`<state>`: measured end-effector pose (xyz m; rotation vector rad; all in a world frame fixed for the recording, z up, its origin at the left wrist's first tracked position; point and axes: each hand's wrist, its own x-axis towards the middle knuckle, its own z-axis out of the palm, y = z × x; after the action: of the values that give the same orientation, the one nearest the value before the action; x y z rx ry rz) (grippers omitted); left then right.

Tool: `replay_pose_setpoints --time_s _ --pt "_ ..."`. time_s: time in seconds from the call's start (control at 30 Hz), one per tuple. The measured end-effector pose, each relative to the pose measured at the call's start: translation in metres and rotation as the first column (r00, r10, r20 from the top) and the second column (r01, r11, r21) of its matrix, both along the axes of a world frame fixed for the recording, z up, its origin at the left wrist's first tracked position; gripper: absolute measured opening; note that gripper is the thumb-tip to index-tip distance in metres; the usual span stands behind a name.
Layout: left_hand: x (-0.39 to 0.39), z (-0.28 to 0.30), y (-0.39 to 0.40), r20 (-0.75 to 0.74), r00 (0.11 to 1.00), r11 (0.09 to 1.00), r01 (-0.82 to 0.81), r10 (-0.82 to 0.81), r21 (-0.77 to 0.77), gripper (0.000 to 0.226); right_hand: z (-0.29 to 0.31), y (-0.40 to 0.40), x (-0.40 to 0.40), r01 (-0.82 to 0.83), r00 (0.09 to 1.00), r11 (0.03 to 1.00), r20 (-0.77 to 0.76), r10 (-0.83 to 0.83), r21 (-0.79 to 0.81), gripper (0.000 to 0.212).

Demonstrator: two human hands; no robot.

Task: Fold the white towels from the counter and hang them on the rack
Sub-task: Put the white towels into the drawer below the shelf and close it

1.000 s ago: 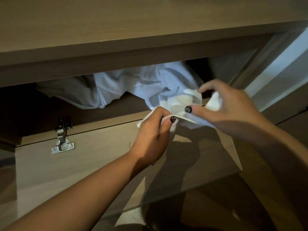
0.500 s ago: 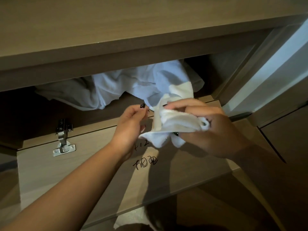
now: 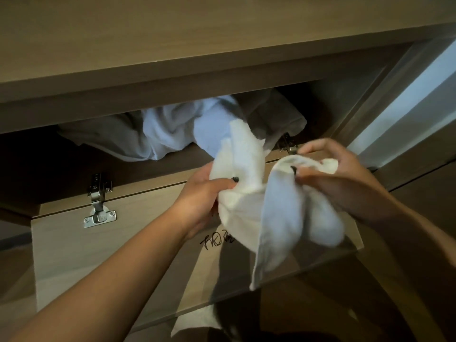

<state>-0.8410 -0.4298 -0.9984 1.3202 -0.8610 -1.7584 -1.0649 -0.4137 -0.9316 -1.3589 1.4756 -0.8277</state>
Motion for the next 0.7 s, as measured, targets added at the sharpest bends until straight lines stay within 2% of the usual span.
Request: replay_pose_setpoints --time_s 0.07,0.13,0.2,0.23,0.3,0.37,0.43,0.5,0.53,0.57,0.63,0.7 --pt "0.004 0.002 0.01 0.127 0.986 0.986 0.119 -0.104 -0.115 0.043 0.0 -0.006 -0.001 -0.022 0.986 0.999 -0.163 0.017 -0.029 0.085" --pt "0.004 0.005 0.015 0.288 0.945 0.951 0.219 -0.152 -0.218 0.037 0.0 -0.007 0.005 -0.171 0.939 0.985 -0.298 0.17 0.023 0.116" --pt "0.006 0.008 0.018 0.427 0.895 0.899 0.285 -0.127 -0.331 0.039 -0.005 -0.003 0.016 -0.333 0.869 0.936 -0.349 0.351 0.112 0.125" --pt "0.007 0.007 0.016 0.49 0.864 0.855 0.336 -0.113 -0.395 0.033 -0.011 0.001 0.021 -0.396 0.84 0.913 -0.363 0.404 0.102 0.12" --pt "0.014 0.001 0.01 0.631 0.774 0.739 0.454 -0.051 -0.498 0.01 -0.029 0.008 0.028 -0.475 0.818 0.88 -0.369 0.441 -0.001 0.097" --pt "0.021 -0.002 0.009 0.705 0.709 0.694 0.505 0.006 -0.513 0.007 -0.042 0.012 0.031 -0.473 0.841 0.876 -0.343 0.419 -0.09 0.069" --pt "0.025 0.006 0.013 0.65 0.755 0.731 0.396 0.084 -0.555 0.024 -0.047 0.012 0.028 -0.447 0.853 0.886 -0.359 0.38 -0.124 0.052" --pt "0.029 0.014 0.015 0.532 0.817 0.765 0.193 0.221 -0.615 0.039 -0.044 0.01 0.023 -0.472 0.814 0.874 -0.435 0.385 -0.111 0.036" --pt "0.031 0.018 0.014 0.52 0.815 0.756 0.168 0.255 -0.633 0.046 -0.039 0.01 0.021 -0.5 0.783 0.862 -0.472 0.405 -0.089 0.035" --pt "0.033 0.02 0.013 0.55 0.8 0.751 0.206 0.24 -0.628 0.053 -0.035 0.01 0.018 -0.531 0.754 0.845 -0.491 0.435 -0.067 0.038" --pt "0.033 0.02 0.013 0.63 0.774 0.797 0.341 0.063 -0.499 0.062 -0.025 0.008 0.014 -0.561 0.728 0.827 -0.502 0.467 -0.043 0.04" --pt "0.025 0.015 0.019 0.579 0.807 0.868 0.366 -0.116 -0.336 0.042 -0.017 0.005 0.012 -0.498 0.77 0.855 -0.529 0.357 -0.147 0.038"
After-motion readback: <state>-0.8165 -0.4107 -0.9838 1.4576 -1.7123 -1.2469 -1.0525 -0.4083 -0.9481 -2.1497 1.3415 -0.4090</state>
